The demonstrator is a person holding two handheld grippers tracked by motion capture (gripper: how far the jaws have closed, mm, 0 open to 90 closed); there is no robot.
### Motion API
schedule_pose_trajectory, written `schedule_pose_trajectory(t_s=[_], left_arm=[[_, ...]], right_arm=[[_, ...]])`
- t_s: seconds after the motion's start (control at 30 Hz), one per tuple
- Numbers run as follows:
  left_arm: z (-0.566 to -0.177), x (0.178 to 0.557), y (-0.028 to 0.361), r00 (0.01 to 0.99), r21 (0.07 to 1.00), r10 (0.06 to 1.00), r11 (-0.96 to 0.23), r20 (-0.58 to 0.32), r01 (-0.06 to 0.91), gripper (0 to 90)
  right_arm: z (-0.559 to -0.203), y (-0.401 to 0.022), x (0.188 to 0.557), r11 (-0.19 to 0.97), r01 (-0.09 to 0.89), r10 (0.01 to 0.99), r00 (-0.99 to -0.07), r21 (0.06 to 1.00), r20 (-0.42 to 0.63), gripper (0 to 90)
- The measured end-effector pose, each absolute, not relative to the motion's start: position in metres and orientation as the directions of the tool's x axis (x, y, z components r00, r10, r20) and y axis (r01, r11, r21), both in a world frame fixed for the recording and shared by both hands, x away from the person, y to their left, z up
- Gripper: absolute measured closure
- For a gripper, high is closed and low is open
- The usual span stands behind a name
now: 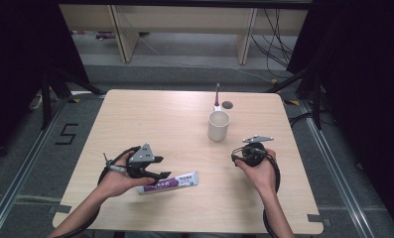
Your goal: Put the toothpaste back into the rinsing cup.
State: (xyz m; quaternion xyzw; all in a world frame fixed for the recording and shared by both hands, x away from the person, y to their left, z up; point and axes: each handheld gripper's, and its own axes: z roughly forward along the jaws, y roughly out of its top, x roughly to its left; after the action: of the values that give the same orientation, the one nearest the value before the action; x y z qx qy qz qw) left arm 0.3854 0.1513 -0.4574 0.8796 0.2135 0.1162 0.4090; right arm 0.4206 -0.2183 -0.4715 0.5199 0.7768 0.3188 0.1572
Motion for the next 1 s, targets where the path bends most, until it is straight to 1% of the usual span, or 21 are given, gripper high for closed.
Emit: schedule_pose_trajectory(t_s=[0.1,0.13,0.17,0.23,0.27,0.33,0.43,0.47,0.6,0.63,0.73,0.9,1.0], left_arm=[[-0.455,0.387,0.146,0.901,0.701,0.433,-0.646,0.012,0.301,38.8],[-0.453,0.389,0.146,0.916,0.659,0.402,-0.694,0.019,0.291,38.8],[-0.454,0.389,0.144,0.919,0.642,0.394,-0.709,0.014,0.294,38.7],[-0.454,0.39,0.139,0.928,0.614,0.371,-0.737,0.019,0.282,39.0],[-0.456,0.389,0.135,0.923,0.619,0.385,-0.724,-0.003,0.304,39.2],[-0.455,0.392,0.132,0.937,0.573,0.348,-0.768,0.0,0.286,39.4],[-0.461,0.393,0.123,0.936,0.527,0.35,-0.791,-0.025,0.31,39.9],[-0.459,0.397,0.123,0.955,0.464,0.296,-0.847,0.011,0.258,39.9],[-0.464,0.4,0.116,0.956,0.408,0.292,-0.871,-0.014,0.272,41.7],[-0.465,0.402,0.115,0.962,0.385,0.273,-0.887,-0.009,0.255,43.2],[-0.469,0.404,0.11,0.969,0.337,0.247,-0.911,-0.019,0.239,44.0],[-0.472,0.406,0.105,0.975,0.295,0.22,-0.93,-0.031,0.219,47.2],[-0.475,0.408,0.103,0.977,0.269,0.212,-0.94,-0.018,0.209,49.0]], right_arm=[[-0.471,-0.217,0.419,0.261,0.713,0.908,-0.41,0.651,0.086,50.6],[-0.472,-0.216,0.42,0.256,0.709,0.905,-0.414,0.657,0.095,50.6],[-0.472,-0.216,0.42,0.266,0.706,0.906,-0.415,0.656,0.079,50.6],[-0.473,-0.215,0.42,0.264,0.706,0.904,-0.418,0.657,0.087,50.6],[-0.473,-0.214,0.419,0.261,0.712,0.908,-0.41,0.652,0.085,50.6],[-0.473,-0.215,0.42,0.264,0.707,0.904,-0.419,0.656,0.088,50.6],[-0.473,-0.215,0.42,0.259,0.707,0.906,-0.415,0.658,0.089,50.6],[-0.473,-0.215,0.42,0.259,0.707,0.906,-0.415,0.658,0.089,50.6],[-0.473,-0.215,0.42,0.263,0.706,0.904,-0.418,0.657,0.087,50.6],[-0.474,-0.215,0.42,0.26,0.706,0.904,-0.418,0.658,0.09,50.5],[-0.473,-0.214,0.42,0.263,0.705,0.905,-0.416,0.659,0.084,50.5],[-0.472,-0.214,0.42,0.266,0.704,0.902,-0.422,0.659,0.087,50.4],[-0.473,-0.213,0.419,0.256,0.706,0.903,-0.418,0.661,0.096,50.3]])
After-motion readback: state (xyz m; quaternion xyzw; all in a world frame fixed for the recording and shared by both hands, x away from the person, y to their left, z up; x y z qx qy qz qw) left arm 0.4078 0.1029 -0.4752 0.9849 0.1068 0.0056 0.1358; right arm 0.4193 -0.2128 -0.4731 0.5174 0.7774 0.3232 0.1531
